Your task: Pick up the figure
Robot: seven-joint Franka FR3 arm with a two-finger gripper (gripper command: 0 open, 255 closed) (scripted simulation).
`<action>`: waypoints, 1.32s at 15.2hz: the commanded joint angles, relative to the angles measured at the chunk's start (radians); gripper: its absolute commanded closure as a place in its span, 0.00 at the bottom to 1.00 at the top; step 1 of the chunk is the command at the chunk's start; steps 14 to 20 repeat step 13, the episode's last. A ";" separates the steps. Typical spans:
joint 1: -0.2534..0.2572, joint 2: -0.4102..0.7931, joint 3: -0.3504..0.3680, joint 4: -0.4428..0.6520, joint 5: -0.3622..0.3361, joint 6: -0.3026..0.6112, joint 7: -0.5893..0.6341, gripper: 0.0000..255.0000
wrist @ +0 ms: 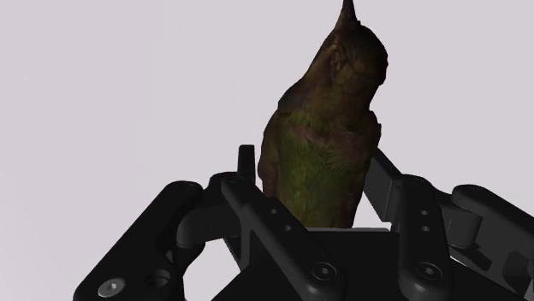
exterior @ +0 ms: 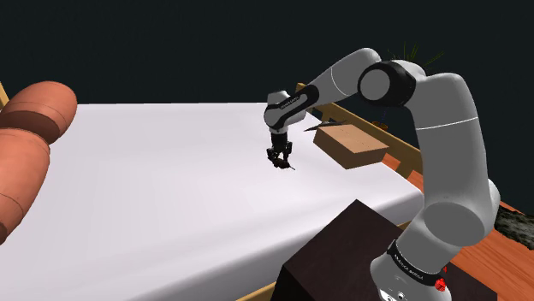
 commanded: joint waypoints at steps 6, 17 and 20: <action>0.001 -0.063 -0.001 0.000 0.000 -0.062 -0.006 1.00; 0.002 -0.105 -0.001 0.007 0.000 -0.112 -0.010 1.00; 0.002 -0.105 -0.001 0.007 0.000 -0.112 -0.010 1.00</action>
